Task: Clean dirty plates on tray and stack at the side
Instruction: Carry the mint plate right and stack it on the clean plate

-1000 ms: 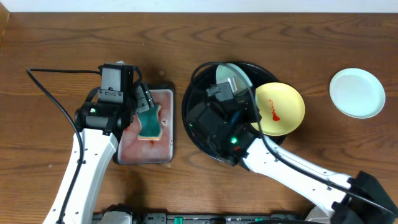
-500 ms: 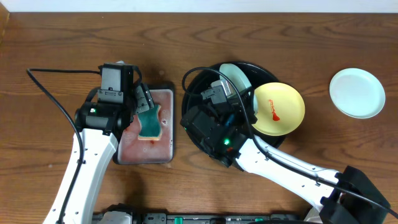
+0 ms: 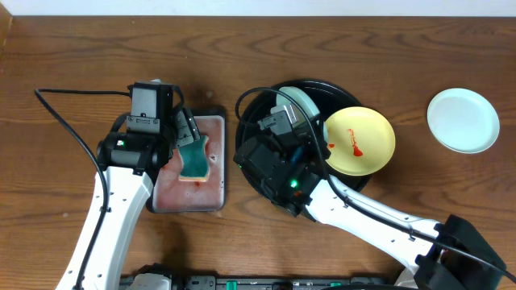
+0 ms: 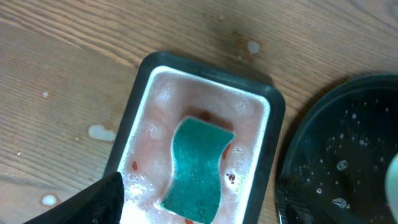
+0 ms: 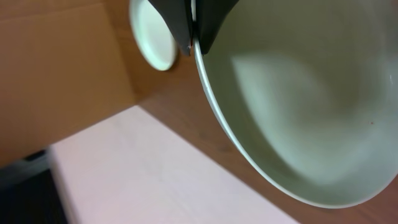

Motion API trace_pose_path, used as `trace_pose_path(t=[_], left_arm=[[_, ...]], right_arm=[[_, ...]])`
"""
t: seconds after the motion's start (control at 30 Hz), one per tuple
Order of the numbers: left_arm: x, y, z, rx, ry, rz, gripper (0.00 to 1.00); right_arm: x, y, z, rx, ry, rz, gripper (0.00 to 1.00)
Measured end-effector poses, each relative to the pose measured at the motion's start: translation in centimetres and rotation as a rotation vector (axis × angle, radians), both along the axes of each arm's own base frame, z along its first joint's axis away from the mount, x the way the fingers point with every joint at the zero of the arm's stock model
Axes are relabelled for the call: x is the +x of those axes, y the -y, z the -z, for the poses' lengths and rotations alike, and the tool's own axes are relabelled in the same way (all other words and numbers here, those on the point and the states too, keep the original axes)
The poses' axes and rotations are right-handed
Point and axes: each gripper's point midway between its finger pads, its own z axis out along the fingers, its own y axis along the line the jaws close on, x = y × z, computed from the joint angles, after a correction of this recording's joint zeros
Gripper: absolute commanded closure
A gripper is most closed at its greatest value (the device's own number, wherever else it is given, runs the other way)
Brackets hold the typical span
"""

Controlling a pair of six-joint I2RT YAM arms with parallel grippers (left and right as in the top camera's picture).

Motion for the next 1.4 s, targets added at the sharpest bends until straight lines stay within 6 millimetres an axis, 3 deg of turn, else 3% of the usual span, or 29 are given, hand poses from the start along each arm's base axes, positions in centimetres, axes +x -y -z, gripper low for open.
trace_pose_path(t=[0.23,0.47,0.73,0.87,1.1,1.17,1.4], left_arm=[[-0.2,0.0,0.1,0.001,-0.008,0.000,0.22],[-0.2,0.0,0.1,0.001,-0.011,0.000,0.22],[-0.2,0.0,0.2,0.002,-0.011,0.000,0.22],[-0.2,0.0,0.2,0.001,-0.011,0.000,0.22],[-0.5,0.0,0.3,0.001,-0.023,0.001,0.22],[-0.5,0.0,0.3,0.001,-0.023,0.001,0.22],[-0.5,0.0,0.3,0.001,-0.023,0.001,0.22]], right_arm=[[0.6,0.4,2.7,0.147,-0.106,-0.005,0.99],[2.0,4.1,5.5,0.380,-0.252,0.094,0.99],[3.6,8.1,3.8,0.759,-0.319,0.126,0.99],[4.0,11.1,3.2,0.938,-0.353,0.148,0.99],[2.4,21.6,4.9,1.113,-0.371,0.409,0.99],[1.7,25.4,5.0,1.138,-0.331,0.492,0.99],[-1.6,35.1,5.2,1.183,-0.187,0.711,0.99]])
